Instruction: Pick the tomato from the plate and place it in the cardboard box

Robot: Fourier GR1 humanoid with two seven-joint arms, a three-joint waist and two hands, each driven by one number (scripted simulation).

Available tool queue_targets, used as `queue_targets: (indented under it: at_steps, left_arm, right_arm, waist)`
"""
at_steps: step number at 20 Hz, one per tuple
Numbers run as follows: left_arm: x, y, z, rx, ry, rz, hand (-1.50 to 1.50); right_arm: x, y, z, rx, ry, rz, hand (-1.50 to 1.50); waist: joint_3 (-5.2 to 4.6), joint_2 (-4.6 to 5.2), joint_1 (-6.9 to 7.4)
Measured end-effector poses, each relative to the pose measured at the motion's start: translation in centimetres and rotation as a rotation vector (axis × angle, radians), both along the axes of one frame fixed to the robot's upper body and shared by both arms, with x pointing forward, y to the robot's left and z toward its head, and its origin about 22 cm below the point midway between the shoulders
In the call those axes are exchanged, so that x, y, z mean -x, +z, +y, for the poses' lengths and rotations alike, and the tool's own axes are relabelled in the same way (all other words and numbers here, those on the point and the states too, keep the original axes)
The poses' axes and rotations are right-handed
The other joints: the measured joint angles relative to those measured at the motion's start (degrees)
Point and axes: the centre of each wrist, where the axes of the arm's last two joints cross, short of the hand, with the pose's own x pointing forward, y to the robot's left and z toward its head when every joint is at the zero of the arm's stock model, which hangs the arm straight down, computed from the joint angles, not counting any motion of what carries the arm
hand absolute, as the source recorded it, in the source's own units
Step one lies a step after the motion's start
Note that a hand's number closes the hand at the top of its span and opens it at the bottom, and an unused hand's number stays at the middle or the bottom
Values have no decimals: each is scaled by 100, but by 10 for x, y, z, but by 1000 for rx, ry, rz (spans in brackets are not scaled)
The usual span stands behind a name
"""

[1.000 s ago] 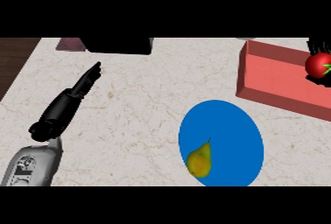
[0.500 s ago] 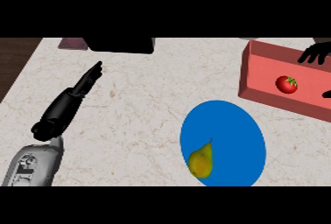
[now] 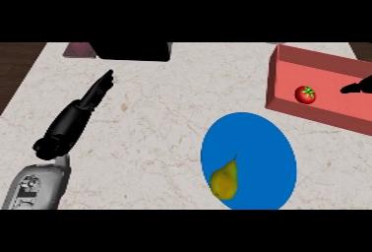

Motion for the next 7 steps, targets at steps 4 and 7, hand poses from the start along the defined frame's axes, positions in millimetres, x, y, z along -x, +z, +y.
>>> queue_targets:
  at_steps: [4, 7]
  left_arm:
    - [-1, 0, -2, 1, -2, -2, 0]
    - [-2, 1, -4, -1, -9, -7, 0]
  right_arm:
    - [4, 3, -12, -255, -91, 58, -150]
    - [10, 10, -25, -379, -145, 89, -150]
  waist:
    - [-2, 35, 24]
    - [-1, 66, 67]
